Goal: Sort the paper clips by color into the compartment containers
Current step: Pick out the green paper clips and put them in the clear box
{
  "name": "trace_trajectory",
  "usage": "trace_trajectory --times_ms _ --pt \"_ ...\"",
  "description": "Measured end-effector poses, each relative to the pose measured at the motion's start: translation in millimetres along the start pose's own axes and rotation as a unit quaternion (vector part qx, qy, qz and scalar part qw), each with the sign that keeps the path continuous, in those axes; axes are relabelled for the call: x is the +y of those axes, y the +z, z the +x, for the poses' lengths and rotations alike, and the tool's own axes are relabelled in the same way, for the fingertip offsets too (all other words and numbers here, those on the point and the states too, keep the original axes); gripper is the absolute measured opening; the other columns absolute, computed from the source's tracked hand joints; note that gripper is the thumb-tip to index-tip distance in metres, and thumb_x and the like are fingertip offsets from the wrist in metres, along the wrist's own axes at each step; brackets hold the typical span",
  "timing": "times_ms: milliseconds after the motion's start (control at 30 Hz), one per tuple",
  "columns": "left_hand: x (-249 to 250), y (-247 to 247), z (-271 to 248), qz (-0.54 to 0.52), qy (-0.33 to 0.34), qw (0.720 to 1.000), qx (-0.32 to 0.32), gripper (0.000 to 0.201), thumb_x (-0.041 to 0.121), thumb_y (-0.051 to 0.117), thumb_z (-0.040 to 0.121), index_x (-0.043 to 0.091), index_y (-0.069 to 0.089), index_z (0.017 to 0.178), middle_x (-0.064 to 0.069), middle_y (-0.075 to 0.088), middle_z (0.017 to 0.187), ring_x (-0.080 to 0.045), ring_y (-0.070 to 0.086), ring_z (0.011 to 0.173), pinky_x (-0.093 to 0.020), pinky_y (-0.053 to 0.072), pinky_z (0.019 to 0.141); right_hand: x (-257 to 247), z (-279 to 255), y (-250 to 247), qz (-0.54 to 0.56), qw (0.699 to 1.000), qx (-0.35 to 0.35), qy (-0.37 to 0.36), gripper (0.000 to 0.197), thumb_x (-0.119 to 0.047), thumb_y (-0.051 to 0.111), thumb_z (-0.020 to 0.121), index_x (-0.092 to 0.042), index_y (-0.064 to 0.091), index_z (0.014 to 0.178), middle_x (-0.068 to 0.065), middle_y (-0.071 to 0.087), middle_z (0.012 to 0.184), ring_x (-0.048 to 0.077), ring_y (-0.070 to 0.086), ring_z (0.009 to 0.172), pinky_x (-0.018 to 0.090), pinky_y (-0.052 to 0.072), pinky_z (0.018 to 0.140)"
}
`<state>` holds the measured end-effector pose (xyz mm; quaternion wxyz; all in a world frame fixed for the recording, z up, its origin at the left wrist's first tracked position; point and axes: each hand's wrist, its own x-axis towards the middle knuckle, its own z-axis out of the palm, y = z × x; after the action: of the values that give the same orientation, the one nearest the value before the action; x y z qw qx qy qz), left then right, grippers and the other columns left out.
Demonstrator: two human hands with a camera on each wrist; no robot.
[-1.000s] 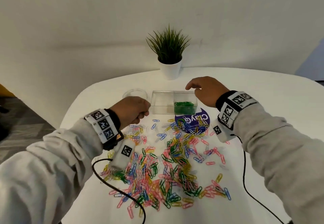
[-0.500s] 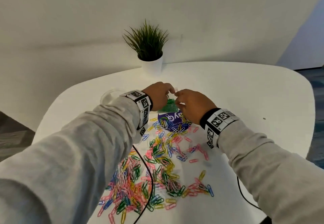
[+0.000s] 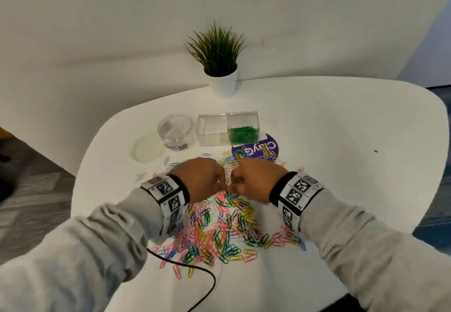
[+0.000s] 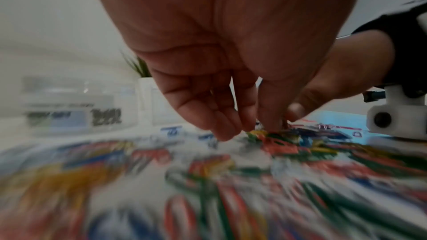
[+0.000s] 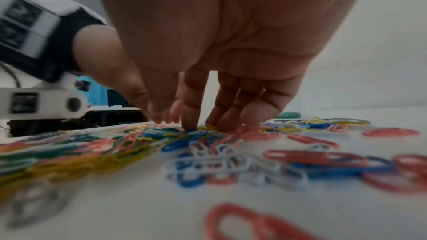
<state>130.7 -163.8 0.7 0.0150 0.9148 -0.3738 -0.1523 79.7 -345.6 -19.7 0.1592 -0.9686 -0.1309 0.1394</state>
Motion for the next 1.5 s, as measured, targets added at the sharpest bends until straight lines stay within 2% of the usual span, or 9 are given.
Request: trace_trajectory --times_ms 100,367,600,833,1133,1267,1367,1400,1500 --pt "-7 24 -7 -0.042 -0.033 0.998 0.014 0.020 0.049 0.060 0.092 0.032 0.064 0.102 0.006 0.058 0.096 -0.016 0.057 0.088 -0.030 0.044 0.074 0 2 5 -0.013 1.000 0.005 0.007 0.021 -0.046 0.064 0.089 -0.025 0.064 0.090 -0.004 0.052 0.093 0.018 0.055 0.080 0.032 0.044 0.068" --pt "-24 34 -10 -0.057 -0.068 0.994 0.064 0.018 0.020 0.049 0.094 0.023 0.065 0.100 0.000 0.058 0.101 -0.022 0.059 0.093 -0.033 0.049 0.080 3 3 6 0.011 1.000 0.023 0.000 0.012 -0.035 0.059 0.092 -0.025 0.062 0.097 -0.009 0.051 0.097 0.014 0.053 0.089 0.033 0.048 0.079" --pt "-11 37 -2 -0.052 -0.038 0.995 0.076 0.026 0.050 0.059 0.090 0.029 0.062 0.106 0.005 0.057 0.100 -0.016 0.056 0.089 -0.034 0.049 0.078 -7 10 12 -0.031 0.999 0.009 -0.042 0.020 -0.036 0.059 0.093 -0.029 0.062 0.112 -0.002 0.052 0.103 0.021 0.057 0.092 0.040 0.052 0.078" --pt "-19 40 -11 -0.052 -0.053 0.993 0.094 0.021 0.023 0.051 0.092 0.023 0.065 0.107 0.000 0.057 0.103 -0.023 0.059 0.091 -0.036 0.051 0.078 -1 5 15 -0.003 0.997 0.047 -0.055 0.007 -0.024 0.052 0.093 -0.025 0.053 0.087 -0.006 0.050 0.091 0.018 0.054 0.078 0.037 0.051 0.070" --pt "-20 40 -13 -0.081 -0.050 0.988 0.122 0.016 0.025 0.054 0.095 0.026 0.063 0.108 0.003 0.055 0.104 -0.022 0.058 0.094 -0.034 0.049 0.079 -1 -7 -3 0.092 0.987 0.134 0.001 0.011 -0.012 0.055 0.084 -0.023 0.051 0.084 -0.005 0.055 0.073 0.013 0.051 0.064 0.031 0.044 0.060" --pt "-20 38 -12 -0.147 -0.056 0.975 0.155 0.022 0.012 0.052 0.095 0.023 0.061 0.112 0.006 0.054 0.095 -0.019 0.056 0.087 -0.032 0.045 0.076 0 -8 -22 0.334 0.922 0.189 0.040 0.023 -0.001 0.055 0.082 -0.020 0.066 0.088 -0.009 0.055 0.065 0.003 0.048 0.055 0.018 0.042 0.055" --pt "-22 37 -13 -0.163 -0.068 0.970 0.167 0.027 0.010 0.054 0.094 0.025 0.059 0.116 0.007 0.055 0.105 -0.015 0.055 0.086 -0.029 0.045 0.077 0 2 -30 0.579 0.802 0.098 0.106 0.024 0.009 0.043 0.084 -0.009 0.059 0.080 0.005 0.057 0.071 0.015 0.053 0.057 0.027 0.041 0.049" --pt "-24 38 -13 -0.147 -0.078 0.972 0.165 0.027 0.010 0.055 0.093 0.025 0.060 0.116 0.006 0.054 0.110 -0.016 0.057 0.088 -0.028 0.045 0.075 0 8 -29 0.596 0.791 0.068 0.120 0.021 0.007 0.044 0.085 -0.009 0.058 0.081 0.007 0.056 0.072 0.016 0.052 0.057 0.028 0.040 0.049" --pt "-27 39 -15 -0.104 -0.095 0.974 0.178 0.020 0.015 0.060 0.090 0.024 0.066 0.107 0.002 0.053 0.115 -0.021 0.058 0.094 -0.029 0.044 0.074 -3 26 -24 0.380 0.918 0.028 0.110 0.006 -0.009 0.056 0.088 -0.013 0.061 0.087 -0.002 0.061 0.079 0.014 0.055 0.066 0.024 0.043 0.058"
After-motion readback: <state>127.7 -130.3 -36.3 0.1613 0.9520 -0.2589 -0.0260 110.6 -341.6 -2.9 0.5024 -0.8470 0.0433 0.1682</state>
